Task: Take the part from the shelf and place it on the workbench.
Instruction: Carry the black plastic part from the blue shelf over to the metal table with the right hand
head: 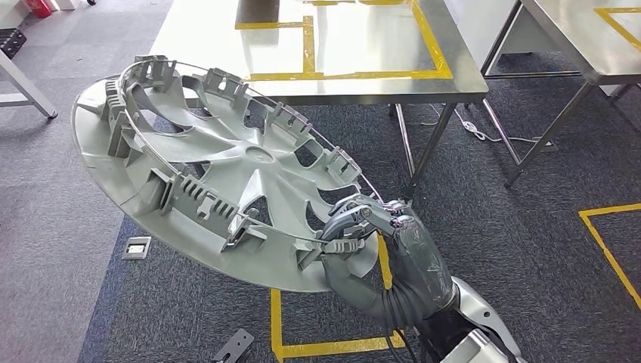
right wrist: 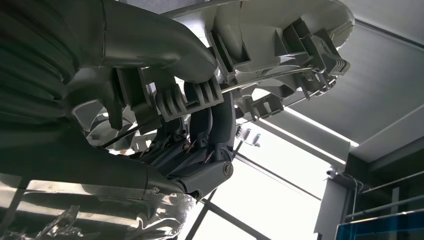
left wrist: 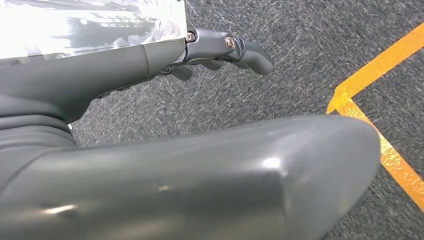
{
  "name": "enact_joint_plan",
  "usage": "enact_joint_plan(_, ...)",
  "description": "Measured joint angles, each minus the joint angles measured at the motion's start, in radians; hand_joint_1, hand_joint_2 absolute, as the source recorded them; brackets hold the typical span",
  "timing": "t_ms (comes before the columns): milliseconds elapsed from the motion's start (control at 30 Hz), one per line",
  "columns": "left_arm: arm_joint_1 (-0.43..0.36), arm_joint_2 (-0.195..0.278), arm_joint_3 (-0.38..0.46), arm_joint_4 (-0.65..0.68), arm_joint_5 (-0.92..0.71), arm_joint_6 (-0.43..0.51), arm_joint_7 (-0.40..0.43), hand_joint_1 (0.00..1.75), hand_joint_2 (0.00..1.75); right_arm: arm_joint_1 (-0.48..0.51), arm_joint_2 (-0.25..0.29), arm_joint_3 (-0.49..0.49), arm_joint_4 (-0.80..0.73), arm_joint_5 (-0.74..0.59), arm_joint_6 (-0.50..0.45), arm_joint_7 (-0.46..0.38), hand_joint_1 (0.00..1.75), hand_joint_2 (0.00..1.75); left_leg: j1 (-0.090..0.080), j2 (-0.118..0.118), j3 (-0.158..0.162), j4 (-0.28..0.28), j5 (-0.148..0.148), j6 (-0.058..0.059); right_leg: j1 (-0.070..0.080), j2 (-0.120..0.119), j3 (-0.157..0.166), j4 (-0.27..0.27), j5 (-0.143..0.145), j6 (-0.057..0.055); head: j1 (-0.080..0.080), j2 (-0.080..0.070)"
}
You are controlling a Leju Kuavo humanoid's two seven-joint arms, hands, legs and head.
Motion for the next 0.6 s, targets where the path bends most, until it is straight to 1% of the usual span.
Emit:
enact_joint_plan(100, -0.001, 0.0, 0.0, 0.0, -0.002, -0.003, 0.001, 0.0, 1.75, 0.0, 0.0, 0.0, 0.0, 0.0, 0.0, 0.0, 1.75, 1.75, -0.004, 0.0, 0.0, 0.001, -0.001, 0.006, -0.004, 0.001, 0.001, -0.002, 0.0, 0.007, 0.0, 0.0)
enact_joint_plan(167, -0.003, 0.0, 0.0, 0.0, -0.002, -0.004, 0.001, 0.0, 1.75, -0.001, 0.0, -0.001, -0.001, 0.0, 0.0, 0.0, 1.75, 1.75, 0.0, 0.002, 0.005, -0.007, 0.0, 0.012, -0.004, 0.001, 0.0, 0.001, -0.004, 0.015, 0.0, 0.0)
enact_joint_plan(200, -0.004, -0.001, 0.0, 0.0, -0.002, -0.005, 0.001, 0.0, 1.75, -0.003, 0.0, -0.002, -0.001, 0.0, 0.0, 0.0, 1.75, 1.75, 0.003, 0.004, 0.009, -0.012, 0.001, 0.016, -0.003, -0.003, -0.007, 0.016, -0.012, 0.02, 0.001, 0.0)
enact_joint_plan(233, -0.006, -0.001, 0.0, 0.0, -0.002, -0.005, 0.001, 0.0, 1.75, -0.004, -0.001, -0.004, -0.002, 0.0, 0.001, 0.0, 1.75, 1.75, 0.007, 0.006, 0.013, -0.017, 0.001, 0.02, -0.004, -0.008, -0.025, 0.051, -0.03, 0.025, 0.003, 0.0)
enact_joint_plan(267, -0.006, -0.001, 0.0, 0.0, -0.002, -0.005, 0.001, 0.0, 1.75, -0.005, -0.001, -0.006, -0.002, 0.0, 0.001, 0.0, 1.75, 1.75, 0.009, 0.008, 0.016, -0.019, -0.001, 0.023, -0.006, -0.015, -0.057, 0.108, -0.055, 0.029, 0.005, 0.0)
enact_joint_plan(300, -0.007, -0.001, 0.0, 0.0, -0.002, -0.005, 0.001, 0.0, 1.75, -0.006, -0.002, -0.006, -0.002, 0.0, 0.001, 0.0, 1.75, 1.75, 0.009, 0.01, 0.018, -0.019, -0.003, 0.024, -0.009, -0.019, -0.096, 0.176, -0.081, 0.032, 0.006, 0.0)
enact_joint_plan(333, -0.006, -0.001, 0.0, 0.0, -0.002, -0.006, 0.001, 0.0, 1.75, -0.005, -0.002, -0.007, -0.001, 0.0, 0.001, 0.0, 1.75, 1.75, 0.01, 0.011, 0.02, -0.018, -0.006, 0.024, -0.012, -0.022, -0.134, 0.237, -0.099, 0.035, 0.006, 0.0)
enact_joint_plan(367, -0.006, -0.001, 0.0, 0.001, -0.002, -0.006, 0.001, 0.0, 1.75, -0.005, -0.003, -0.007, -0.001, -0.001, 0.001, 0.0, 1.75, 1.75, 0.01, 0.012, 0.023, -0.018, -0.01, 0.022, -0.014, -0.024, -0.16, 0.272, -0.099, 0.037, 0.006, 0.0)
enact_joint_plan(400, -0.006, -0.001, 0.0, 0.001, -0.002, -0.007, 0.002, 0.0, 1.75, -0.004, -0.003, -0.007, -0.001, -0.001, 0.002, 0.0, 1.75, 1.75, 0.011, 0.012, 0.028, -0.017, -0.014, 0.02, -0.016, -0.024, -0.166, 0.269, -0.079, 0.038, 0.007, 0.0)
enact_joint_plan(433, -0.005, -0.001, 0.0, 0.001, -0.002, -0.007, 0.002, 0.0, 1.75, -0.004, -0.004, -0.007, -0.001, -0.001, 0.002, 0.0, 1.75, 1.75, 0.012, 0.012, 0.034, -0.017, -0.019, 0.017, -0.017, -0.024, -0.152, 0.227, -0.041, 0.038, 0.007, 0.0)
enact_joint_plan(467, -0.005, -0.001, 0.0, 0.001, -0.002, -0.007, 0.002, 0.0, 1.75, -0.004, -0.004, -0.007, -0.001, -0.001, 0.003, 0.0, 1.75, 1.75, 0.013, 0.011, 0.042, -0.016, -0.026, 0.013, -0.018, -0.023, -0.124, 0.158, 0.003, 0.037, 0.007, 0.0)
enact_joint_plan(500, -0.006, -0.002, 0.0, 0.001, -0.001, -0.008, 0.002, 0.0, 1.75, -0.005, -0.004, -0.007, -0.001, -0.001, 0.003, 0.0, 1.75, 1.75, 0.013, 0.01, 0.049, -0.015, -0.033, 0.007, -0.017, -0.021, -0.092, 0.093, 0.032, 0.035, 0.008, 0.0)
enact_joint_plan(533, -0.006, -0.002, 0.0, 0.001, -0.001, -0.008, 0.002, 0.0, 1.75, -0.005, -0.005, -0.007, -0.001, -0.001, 0.003, -0.001, 1.75, 1.75, 0.012, 0.009, 0.053, -0.015, -0.039, 0.001, -0.016, -0.018, -0.068, 0.042, 0.048, 0.029, 0.008, 0.0)
enact_joint_plan(567, -0.007, -0.002, 0.0, 0.001, -0.001, -0.008, 0.002, 0.0, 1.75, -0.005, -0.005, -0.008, 0.0, -0.002, 0.004, -0.001, 1.75, 1.75, 0.012, 0.009, 0.056, -0.015, -0.044, -0.006, -0.015, -0.015, -0.053, 0.015, 0.05, 0.023, 0.007, 0.0)
enact_joint_plan(600, -0.008, -0.002, 0.0, 0.001, 0.0, -0.008, 0.002, 0.0, 1.75, -0.005, -0.005, -0.009, 0.0, -0.002, 0.004, -0.001, 1.75, 1.75, 0.012, 0.008, 0.058, -0.017, -0.047, -0.013, -0.012, -0.013, -0.048, 0.009, 0.04, 0.015, 0.007, 0.0)
